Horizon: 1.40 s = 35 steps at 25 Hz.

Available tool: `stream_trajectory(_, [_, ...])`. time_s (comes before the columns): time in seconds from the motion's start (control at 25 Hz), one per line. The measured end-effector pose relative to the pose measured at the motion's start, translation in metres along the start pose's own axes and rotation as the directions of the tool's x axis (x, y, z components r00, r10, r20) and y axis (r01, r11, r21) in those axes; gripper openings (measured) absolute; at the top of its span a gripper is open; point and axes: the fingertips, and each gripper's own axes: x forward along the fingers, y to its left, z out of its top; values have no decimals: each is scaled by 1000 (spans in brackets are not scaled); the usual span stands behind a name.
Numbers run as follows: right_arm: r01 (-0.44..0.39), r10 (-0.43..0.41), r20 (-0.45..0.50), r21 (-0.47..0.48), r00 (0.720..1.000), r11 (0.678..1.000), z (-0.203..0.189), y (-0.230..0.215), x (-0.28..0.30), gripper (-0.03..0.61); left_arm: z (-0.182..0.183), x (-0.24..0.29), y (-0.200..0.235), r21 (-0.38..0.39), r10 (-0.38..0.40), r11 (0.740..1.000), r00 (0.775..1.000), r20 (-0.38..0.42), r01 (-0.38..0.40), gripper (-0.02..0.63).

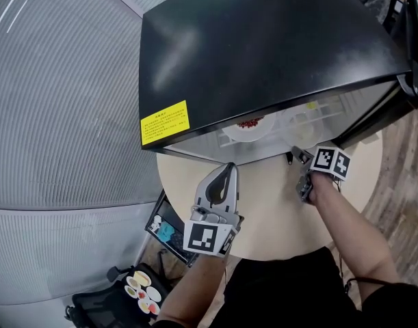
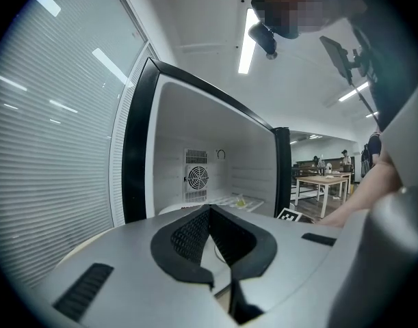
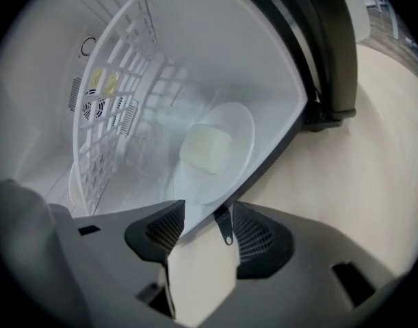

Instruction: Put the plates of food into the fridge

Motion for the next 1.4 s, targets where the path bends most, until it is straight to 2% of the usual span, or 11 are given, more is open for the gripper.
stream_trajectory(0.4, [-24, 29, 44, -101, 999, 995, -8, 12, -31, 199, 10, -16, -9, -2, -10, 1000, 999, 39, 10, 6])
stream_trajectory(0.6, [-84, 106, 100, -208, 989, 975, -2, 36, -62, 198, 19, -25, -19, 5, -29, 1000, 998, 58, 29, 6])
stream_trajectory(0.72, [-71, 120, 144, -307, 982, 949, 4, 47, -87, 198, 22, -33, -21, 9, -35, 999, 997, 65, 35, 6])
stream_trajectory(0.88, [-4, 125, 217, -484, 968, 875, 14, 60, -117, 198, 26, -44, -23, 15, -40, 999, 997, 72, 39, 6])
stream_trajectory(1.04, [32, 155, 252, -609, 955, 793, 12, 79, -142, 198, 33, -57, -24, 18, -42, 999, 996, 83, 40, 6])
stream_trajectory(1.24, [34, 246, 260, -747, 934, 664, 7, 113, -180, 196, 40, -71, -27, 22, -47, 999, 995, 90, 45, 6])
stream_trajectory(1.4, [74, 284, 278, -822, 918, 565, 6, 131, -209, 196, 47, -77, -32, 28, -60, 998, 993, 98, 58, 6])
